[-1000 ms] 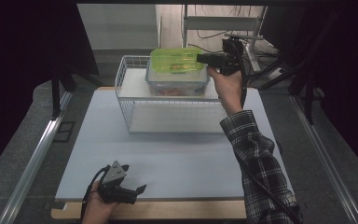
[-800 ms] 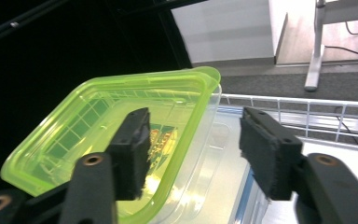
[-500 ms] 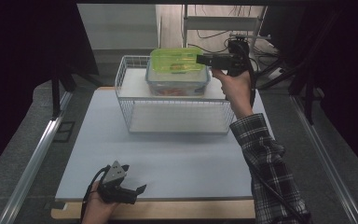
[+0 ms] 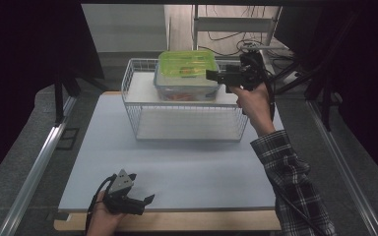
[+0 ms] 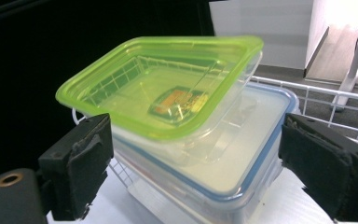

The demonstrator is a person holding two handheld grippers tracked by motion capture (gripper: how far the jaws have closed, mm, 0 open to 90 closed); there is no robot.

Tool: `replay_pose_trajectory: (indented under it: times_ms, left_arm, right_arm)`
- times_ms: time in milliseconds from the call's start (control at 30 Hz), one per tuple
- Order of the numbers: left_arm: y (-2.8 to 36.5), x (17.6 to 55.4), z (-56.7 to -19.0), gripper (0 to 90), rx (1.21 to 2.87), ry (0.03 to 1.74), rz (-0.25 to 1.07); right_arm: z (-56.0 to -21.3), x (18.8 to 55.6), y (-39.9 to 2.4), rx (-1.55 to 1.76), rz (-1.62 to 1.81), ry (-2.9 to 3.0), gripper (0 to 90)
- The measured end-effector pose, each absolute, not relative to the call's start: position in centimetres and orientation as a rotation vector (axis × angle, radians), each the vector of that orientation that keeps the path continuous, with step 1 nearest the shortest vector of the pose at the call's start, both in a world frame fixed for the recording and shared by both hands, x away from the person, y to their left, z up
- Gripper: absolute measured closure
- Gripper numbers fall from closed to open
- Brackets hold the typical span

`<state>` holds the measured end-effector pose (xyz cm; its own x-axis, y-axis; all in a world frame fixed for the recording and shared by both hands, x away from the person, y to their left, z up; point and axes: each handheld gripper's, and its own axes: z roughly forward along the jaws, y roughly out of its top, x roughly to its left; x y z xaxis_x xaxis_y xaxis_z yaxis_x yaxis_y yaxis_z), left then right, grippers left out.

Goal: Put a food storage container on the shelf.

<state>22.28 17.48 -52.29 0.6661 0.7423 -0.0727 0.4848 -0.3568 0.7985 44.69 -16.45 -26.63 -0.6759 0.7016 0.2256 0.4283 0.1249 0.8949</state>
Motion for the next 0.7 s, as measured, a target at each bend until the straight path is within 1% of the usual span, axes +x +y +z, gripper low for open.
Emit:
replay_pose_trajectory:
  times_ms: [367,700]
  left_arm:
    - [17.4,22.3,-52.3,4.1,2.025,0.949,0.381]
    - [17.4,22.3,-52.3,4.1,2.025,0.949,0.382]
  right_arm:
    - [-27.8,43.5,-16.5,1.024,1.538,2.19,4.9]
    - [-29.0,42.3,-16.4,0.951,1.51,2.227,2.8]
